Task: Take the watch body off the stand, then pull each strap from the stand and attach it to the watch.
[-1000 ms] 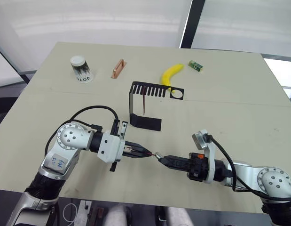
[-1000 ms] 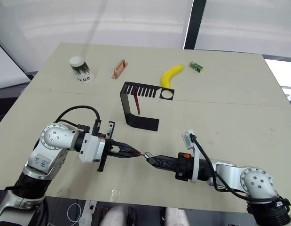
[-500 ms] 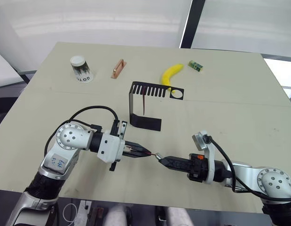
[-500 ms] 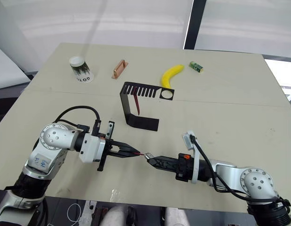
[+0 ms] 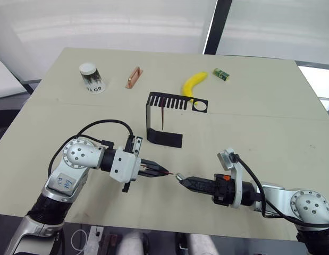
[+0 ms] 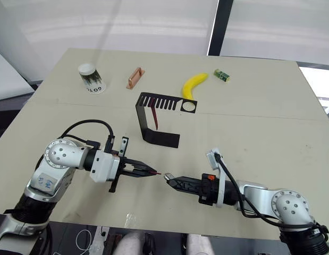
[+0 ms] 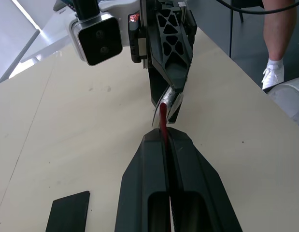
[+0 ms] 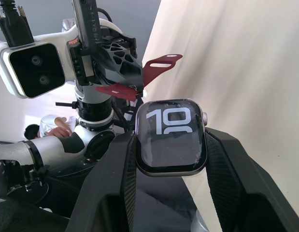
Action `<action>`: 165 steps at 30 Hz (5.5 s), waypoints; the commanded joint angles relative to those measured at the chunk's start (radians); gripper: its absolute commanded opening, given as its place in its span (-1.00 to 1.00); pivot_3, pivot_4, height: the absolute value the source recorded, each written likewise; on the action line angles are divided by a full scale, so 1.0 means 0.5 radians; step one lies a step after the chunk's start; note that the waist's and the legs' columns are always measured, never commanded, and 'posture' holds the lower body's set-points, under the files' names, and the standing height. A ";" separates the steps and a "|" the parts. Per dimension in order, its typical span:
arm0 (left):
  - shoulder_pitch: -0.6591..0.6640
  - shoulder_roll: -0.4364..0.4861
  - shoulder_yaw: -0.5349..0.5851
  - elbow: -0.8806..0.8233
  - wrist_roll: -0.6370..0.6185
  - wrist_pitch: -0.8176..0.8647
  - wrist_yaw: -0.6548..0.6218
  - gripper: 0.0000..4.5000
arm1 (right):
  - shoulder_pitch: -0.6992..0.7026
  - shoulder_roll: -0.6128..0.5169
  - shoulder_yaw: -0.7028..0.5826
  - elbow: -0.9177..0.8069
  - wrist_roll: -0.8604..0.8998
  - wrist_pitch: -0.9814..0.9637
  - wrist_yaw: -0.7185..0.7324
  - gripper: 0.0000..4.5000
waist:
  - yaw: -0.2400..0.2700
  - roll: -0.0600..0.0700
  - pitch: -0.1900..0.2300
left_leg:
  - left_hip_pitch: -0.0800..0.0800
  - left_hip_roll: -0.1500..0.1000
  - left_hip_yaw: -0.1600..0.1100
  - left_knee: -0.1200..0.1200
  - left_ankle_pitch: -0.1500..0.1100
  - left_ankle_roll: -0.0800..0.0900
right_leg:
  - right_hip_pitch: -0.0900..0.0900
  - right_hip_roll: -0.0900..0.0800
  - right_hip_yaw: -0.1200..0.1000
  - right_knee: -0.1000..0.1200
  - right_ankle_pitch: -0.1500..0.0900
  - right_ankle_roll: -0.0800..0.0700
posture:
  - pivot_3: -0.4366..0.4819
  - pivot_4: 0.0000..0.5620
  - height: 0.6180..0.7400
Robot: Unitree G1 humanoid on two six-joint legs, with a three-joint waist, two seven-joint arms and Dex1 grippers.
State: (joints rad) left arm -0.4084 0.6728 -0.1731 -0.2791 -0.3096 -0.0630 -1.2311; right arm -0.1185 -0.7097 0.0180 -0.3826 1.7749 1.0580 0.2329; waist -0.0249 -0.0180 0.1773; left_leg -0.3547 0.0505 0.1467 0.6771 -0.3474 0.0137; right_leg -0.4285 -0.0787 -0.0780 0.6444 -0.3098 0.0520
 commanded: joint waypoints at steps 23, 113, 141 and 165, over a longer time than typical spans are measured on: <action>-0.016 -0.056 -0.056 -0.018 0.055 -0.029 0.041 -1.00 | -0.007 0.009 -0.007 -0.041 0.021 -0.007 0.023 -0.33 | 0.000 0.000 0.000 | 0.000 0.000 0.000 0.000 0.000 0.000 | 0.000 0.000 0.000 -0.001 0.000 0.000 | -0.05 -0.47 0.76; -0.246 -0.107 -0.385 -0.092 0.525 0.167 0.041 -1.00 | -0.057 0.043 0.101 0.021 0.241 -0.007 -0.291 -0.33 | 0.000 0.000 0.000 | -0.001 0.000 0.000 0.000 0.000 0.001 | 0.000 0.000 0.000 -0.002 0.000 0.000 | -0.05 -0.47 0.76; -0.156 -0.032 -0.344 -0.225 0.514 0.277 0.082 -1.00 | -0.033 0.019 0.108 0.034 0.340 -0.030 -0.328 -0.33 | 0.001 0.000 0.000 | -0.001 0.001 0.000 0.000 0.000 0.001 | 0.000 0.000 0.000 -0.002 0.000 0.000 | -0.05 -0.47 0.76; -0.282 -0.077 -0.407 -0.152 0.558 0.241 0.053 -1.00 | -0.056 0.008 0.133 0.011 0.348 -0.019 -0.334 -0.33 | 0.000 0.000 0.000 | -0.001 0.001 0.000 0.000 0.000 0.001 | 0.000 0.000 0.000 -0.002 0.000 0.000 | -0.05 -0.47 0.76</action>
State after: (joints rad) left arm -0.5365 0.6554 -0.3556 -0.3353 -0.0278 0.0781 -1.2125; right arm -0.1298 -0.7140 0.0731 -0.3146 1.8992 1.0496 0.0465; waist -0.0247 -0.0181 0.1775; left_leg -0.3554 0.0508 0.1467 0.6770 -0.3476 0.0141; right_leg -0.4287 -0.0789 -0.0780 0.6434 -0.3097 0.0522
